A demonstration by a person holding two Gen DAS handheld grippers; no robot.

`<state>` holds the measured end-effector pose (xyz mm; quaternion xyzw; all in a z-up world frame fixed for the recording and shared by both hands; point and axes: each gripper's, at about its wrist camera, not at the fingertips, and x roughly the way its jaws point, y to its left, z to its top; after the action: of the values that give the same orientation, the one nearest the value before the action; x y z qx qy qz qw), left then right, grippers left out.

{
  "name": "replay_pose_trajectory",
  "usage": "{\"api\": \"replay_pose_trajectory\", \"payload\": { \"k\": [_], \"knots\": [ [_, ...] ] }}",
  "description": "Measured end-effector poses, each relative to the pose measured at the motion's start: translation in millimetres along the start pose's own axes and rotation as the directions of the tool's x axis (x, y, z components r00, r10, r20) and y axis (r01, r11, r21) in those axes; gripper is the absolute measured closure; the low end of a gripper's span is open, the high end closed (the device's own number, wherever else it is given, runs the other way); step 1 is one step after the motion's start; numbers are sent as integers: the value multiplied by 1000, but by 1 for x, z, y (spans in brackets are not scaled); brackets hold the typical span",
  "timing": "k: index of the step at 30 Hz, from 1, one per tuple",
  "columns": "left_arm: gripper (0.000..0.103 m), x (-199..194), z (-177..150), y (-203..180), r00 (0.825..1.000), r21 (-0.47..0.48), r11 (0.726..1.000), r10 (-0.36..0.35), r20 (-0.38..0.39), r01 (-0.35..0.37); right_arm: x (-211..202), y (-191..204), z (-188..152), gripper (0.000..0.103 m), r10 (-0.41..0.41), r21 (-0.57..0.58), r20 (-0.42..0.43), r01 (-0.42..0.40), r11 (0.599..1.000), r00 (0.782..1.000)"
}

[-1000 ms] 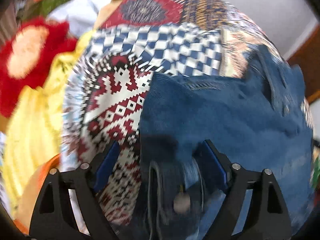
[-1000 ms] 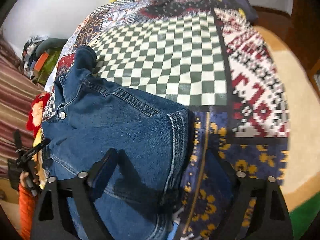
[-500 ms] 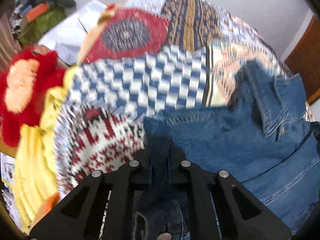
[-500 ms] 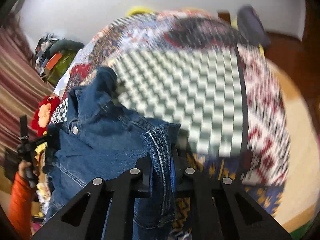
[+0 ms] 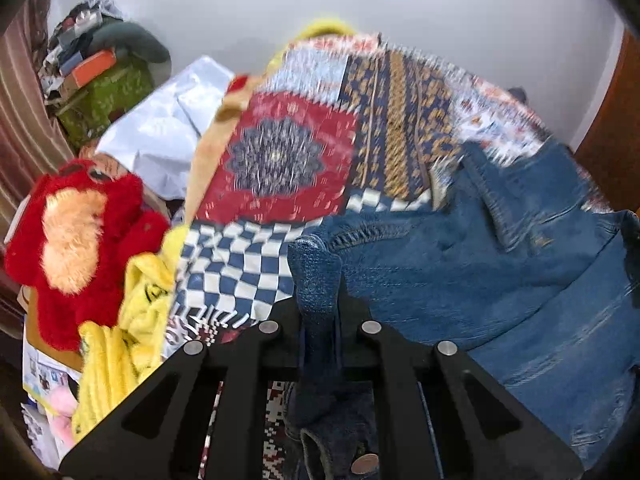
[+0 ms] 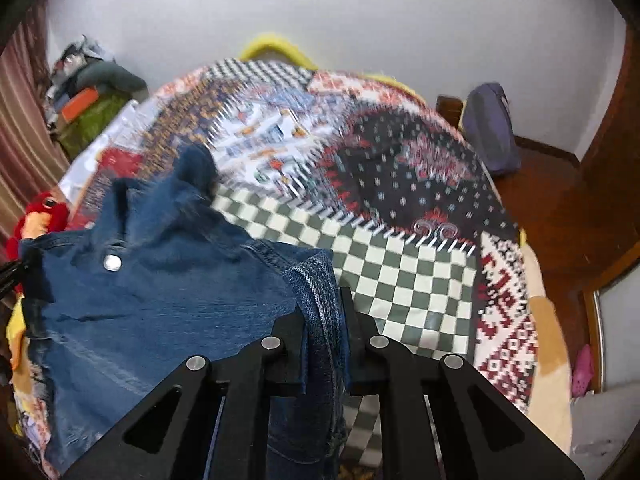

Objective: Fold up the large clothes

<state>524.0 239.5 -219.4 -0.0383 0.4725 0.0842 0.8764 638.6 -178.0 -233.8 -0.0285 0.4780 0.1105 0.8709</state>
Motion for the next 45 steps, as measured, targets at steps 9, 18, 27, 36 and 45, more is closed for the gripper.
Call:
{"api": "replay_pose_trajectory", "payload": {
  "k": [9, 18, 27, 36, 45],
  "knots": [
    [80, 41, -18, 1, 999, 4, 1000, 30, -44, -30, 48, -3, -32, 88, -132, -112, -38, 127, 985, 990],
    [78, 36, -22, -8, 996, 30, 998, 61, -64, -59, 40, -11, -32, 32, -295, -51, -73, 292, 955, 953],
    [61, -29, -38, -18, 1000, 6, 1000, -6, -19, 6, -45, -18, -37, 32, -207, 36, -41, 209, 977, 977],
    [31, -149, -66, -45, 989, 94, 995, -54, 139, 41, -158, 21, -72, 32, -100, -14, 86, 101, 995, 991],
    [9, -229, -122, -40, 970, 97, 990, -119, 210, 100, -240, 58, -138, 24, 20, -55, 152, -12, 998, 988]
  ]
}}
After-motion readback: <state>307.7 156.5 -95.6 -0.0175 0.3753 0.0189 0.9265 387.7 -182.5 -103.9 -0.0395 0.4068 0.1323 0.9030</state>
